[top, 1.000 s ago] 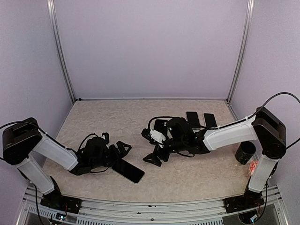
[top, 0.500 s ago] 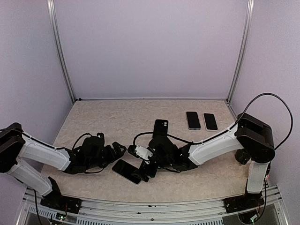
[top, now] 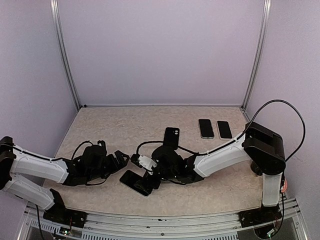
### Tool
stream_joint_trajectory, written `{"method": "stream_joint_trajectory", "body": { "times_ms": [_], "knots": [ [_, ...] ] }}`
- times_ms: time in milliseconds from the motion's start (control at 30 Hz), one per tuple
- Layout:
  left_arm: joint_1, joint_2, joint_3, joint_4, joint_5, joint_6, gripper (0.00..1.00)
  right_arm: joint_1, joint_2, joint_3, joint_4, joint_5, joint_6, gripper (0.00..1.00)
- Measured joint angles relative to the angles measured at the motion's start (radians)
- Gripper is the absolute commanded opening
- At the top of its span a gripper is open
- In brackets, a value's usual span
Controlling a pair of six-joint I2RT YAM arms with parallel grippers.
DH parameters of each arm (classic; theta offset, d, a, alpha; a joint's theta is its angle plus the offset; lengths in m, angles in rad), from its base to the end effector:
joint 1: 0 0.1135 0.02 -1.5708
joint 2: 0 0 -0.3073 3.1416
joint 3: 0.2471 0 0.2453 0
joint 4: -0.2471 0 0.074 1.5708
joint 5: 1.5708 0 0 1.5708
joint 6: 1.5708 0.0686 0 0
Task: Put the phone into the phone case
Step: Pick up the phone at the center of the board.
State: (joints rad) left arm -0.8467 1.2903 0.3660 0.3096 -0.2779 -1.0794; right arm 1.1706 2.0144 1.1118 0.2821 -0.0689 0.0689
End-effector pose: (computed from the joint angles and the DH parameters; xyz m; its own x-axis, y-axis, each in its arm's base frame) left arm 0.1734 -0.1677 0.1744 -0.6845 -0.5058 -0.5250 -0.0670 0.7607 -0.6456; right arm 0.1757 0.4276 0.1587 -0.2908 -0.5110 -0.8089 -0.9228 0.3732 0.0959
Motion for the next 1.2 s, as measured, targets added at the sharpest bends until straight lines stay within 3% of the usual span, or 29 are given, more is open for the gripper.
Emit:
{"method": "stream_joint_trajectory", "body": {
  "times_ms": [867, 1200],
  "knots": [
    [0.01, -0.022, -0.002, -0.011, -0.014, 0.003, 0.99, 0.019, 0.07, 0.057, -0.053, -0.069, 0.017, 1.0],
    [0.01, -0.022, -0.01, -0.011, -0.014, 0.003, 0.99, 0.035, 0.089, 0.077, -0.06, -0.021, 0.024, 0.99]
  ]
}}
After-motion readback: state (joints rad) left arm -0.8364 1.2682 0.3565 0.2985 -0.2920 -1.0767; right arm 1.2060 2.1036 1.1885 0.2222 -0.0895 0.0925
